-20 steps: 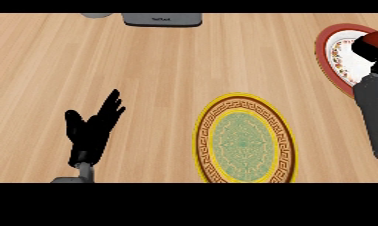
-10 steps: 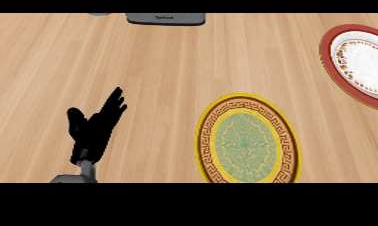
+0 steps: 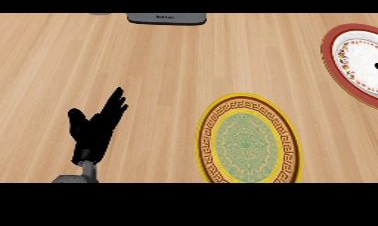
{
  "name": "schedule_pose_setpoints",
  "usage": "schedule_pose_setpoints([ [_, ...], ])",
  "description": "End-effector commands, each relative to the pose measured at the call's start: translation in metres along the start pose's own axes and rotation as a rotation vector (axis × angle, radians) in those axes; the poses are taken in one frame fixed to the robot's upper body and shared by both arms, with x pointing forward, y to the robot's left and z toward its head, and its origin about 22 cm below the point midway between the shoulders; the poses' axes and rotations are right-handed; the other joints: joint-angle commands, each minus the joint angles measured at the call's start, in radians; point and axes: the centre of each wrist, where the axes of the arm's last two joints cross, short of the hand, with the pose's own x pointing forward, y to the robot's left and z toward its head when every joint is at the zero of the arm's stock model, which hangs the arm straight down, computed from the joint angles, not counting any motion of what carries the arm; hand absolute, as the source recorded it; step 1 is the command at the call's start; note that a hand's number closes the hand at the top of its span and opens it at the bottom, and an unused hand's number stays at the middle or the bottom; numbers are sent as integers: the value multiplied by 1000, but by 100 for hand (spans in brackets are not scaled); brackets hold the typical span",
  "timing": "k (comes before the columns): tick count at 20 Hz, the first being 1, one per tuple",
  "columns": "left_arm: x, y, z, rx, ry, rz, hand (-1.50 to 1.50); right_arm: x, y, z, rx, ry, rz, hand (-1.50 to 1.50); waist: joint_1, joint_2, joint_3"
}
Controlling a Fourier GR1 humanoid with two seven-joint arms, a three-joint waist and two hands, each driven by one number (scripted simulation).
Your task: Pick the bell pepper from the plate and place it in the plate
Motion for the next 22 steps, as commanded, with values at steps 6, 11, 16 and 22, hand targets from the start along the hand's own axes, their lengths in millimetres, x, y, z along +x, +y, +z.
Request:
schedule_pose_setpoints([
  [6, -12, 0, 2, 31, 68, 8, 0, -8, -21, -16, -141, -29, -331, -150, -17, -5, -6],
  [11, -15, -3, 5, 24, 52, -9, 0, -34, -26, -19, -63, -28, -449, -150, -24, -12, -9],
  [16, -28, 17, 7, 43, 70, 5, 0, -76, -35, -14, 85, -47, -513, -150, -48, -22, -13],
  [22, -35, 4, 11, 42, 80, 18, 0, -109, -20, 24, 215, -86, -451, -150, -56, -27, -15],
])
